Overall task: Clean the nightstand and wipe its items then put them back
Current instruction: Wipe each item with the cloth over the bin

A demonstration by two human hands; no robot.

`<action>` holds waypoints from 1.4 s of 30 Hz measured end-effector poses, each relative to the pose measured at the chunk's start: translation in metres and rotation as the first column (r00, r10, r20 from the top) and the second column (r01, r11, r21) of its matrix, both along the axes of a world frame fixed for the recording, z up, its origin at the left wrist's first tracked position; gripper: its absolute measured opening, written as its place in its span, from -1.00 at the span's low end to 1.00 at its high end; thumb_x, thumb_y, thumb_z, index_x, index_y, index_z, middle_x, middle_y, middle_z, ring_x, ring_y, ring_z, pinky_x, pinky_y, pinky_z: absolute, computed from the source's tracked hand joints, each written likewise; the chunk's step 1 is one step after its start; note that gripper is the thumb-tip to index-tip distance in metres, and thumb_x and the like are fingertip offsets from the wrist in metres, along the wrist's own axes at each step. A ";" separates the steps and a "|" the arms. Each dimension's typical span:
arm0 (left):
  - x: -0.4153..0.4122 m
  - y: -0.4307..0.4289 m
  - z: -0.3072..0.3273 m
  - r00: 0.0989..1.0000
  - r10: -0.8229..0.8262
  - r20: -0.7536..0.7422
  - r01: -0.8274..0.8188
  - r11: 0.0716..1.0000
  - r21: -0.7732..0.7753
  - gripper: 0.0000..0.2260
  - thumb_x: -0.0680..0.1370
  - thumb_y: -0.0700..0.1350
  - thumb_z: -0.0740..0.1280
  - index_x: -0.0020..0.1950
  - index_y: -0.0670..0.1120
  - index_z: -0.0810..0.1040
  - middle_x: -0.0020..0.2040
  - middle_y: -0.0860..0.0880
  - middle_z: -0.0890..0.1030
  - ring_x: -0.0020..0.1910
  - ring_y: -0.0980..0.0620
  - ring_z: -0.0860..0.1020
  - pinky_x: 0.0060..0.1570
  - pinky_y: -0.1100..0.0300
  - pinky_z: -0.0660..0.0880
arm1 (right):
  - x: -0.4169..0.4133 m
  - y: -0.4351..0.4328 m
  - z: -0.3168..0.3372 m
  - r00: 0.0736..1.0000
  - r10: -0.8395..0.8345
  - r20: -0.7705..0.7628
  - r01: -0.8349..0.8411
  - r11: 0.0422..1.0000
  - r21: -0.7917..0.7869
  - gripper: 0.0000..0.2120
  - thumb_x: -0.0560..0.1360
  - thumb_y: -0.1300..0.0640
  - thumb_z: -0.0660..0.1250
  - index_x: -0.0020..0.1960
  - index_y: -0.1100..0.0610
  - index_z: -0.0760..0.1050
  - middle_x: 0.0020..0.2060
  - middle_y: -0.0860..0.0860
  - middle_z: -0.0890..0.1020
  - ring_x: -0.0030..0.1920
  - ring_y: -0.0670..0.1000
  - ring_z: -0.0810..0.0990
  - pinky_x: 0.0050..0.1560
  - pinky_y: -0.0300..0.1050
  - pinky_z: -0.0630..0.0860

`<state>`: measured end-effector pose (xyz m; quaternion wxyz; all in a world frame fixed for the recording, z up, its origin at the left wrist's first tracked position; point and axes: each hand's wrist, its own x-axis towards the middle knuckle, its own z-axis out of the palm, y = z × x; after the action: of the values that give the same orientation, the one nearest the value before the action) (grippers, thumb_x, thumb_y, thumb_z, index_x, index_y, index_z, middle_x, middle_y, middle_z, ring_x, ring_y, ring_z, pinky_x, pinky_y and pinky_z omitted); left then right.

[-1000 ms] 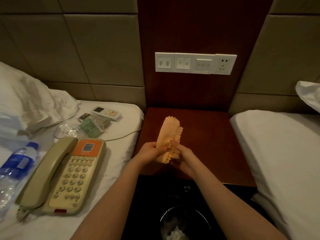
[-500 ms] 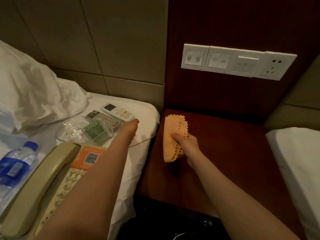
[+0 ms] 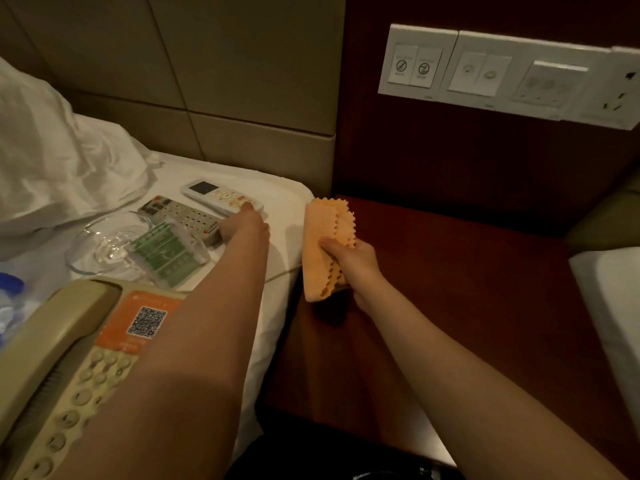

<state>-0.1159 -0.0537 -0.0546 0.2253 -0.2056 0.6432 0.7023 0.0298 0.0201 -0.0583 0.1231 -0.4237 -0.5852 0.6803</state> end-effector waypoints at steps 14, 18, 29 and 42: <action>0.080 -0.031 0.019 0.964 -0.204 -0.172 0.244 0.934 0.260 -0.77 0.63 -0.10 0.16 0.07 -0.28 0.45 -0.15 -0.10 0.47 -0.07 0.01 0.55 0.14 0.19 0.43 | 0.054 -0.001 0.020 0.997 -0.046 -0.064 0.040 0.995 -0.095 -0.80 0.53 0.12 0.31 0.14 0.12 0.47 0.00 0.03 0.61 0.02 0.05 0.58 -0.18 -0.21 0.48; 0.132 -0.045 0.025 0.892 -0.393 -0.226 0.441 0.865 0.238 -0.81 0.63 -0.10 0.15 0.14 -0.20 0.42 -0.03 -0.11 0.54 -0.03 0.00 0.58 0.02 0.21 0.52 | 0.088 -0.010 0.026 0.985 -0.111 -0.130 0.086 0.979 -0.186 -0.88 0.52 0.13 0.32 0.04 0.10 0.47 -0.16 -0.01 0.61 -0.14 -0.01 0.59 -0.14 -0.15 0.51; 0.243 -0.069 0.033 0.423 -0.891 -0.164 0.869 0.451 -0.205 -0.86 0.59 -0.12 0.24 -0.07 -0.10 0.29 -0.20 -0.02 0.42 -0.31 0.17 0.43 -0.44 0.41 0.42 | 0.182 -0.036 0.050 0.960 -0.133 -0.247 0.066 0.963 -0.260 -0.61 0.54 0.15 0.28 0.32 0.27 0.38 -0.12 0.06 0.58 -0.15 0.00 0.59 -0.25 -0.13 0.55; 0.286 -0.073 0.039 0.854 -0.519 -0.003 0.483 0.793 0.371 -0.54 0.63 0.14 0.01 0.30 -0.15 0.44 0.01 -0.16 0.61 -0.06 -0.08 0.59 -0.12 0.05 0.54 | 0.216 -0.075 0.046 0.959 0.177 0.220 -0.275 0.762 0.586 -0.68 0.53 -0.06 0.21 0.24 0.03 0.43 0.13 -0.03 0.40 0.12 -0.01 0.43 0.10 -0.03 0.46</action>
<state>0.1698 -0.1266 -0.0157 0.4687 -0.0178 0.5234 0.7114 0.2455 -0.0547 -0.0119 0.1254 -0.3377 -0.8278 0.4301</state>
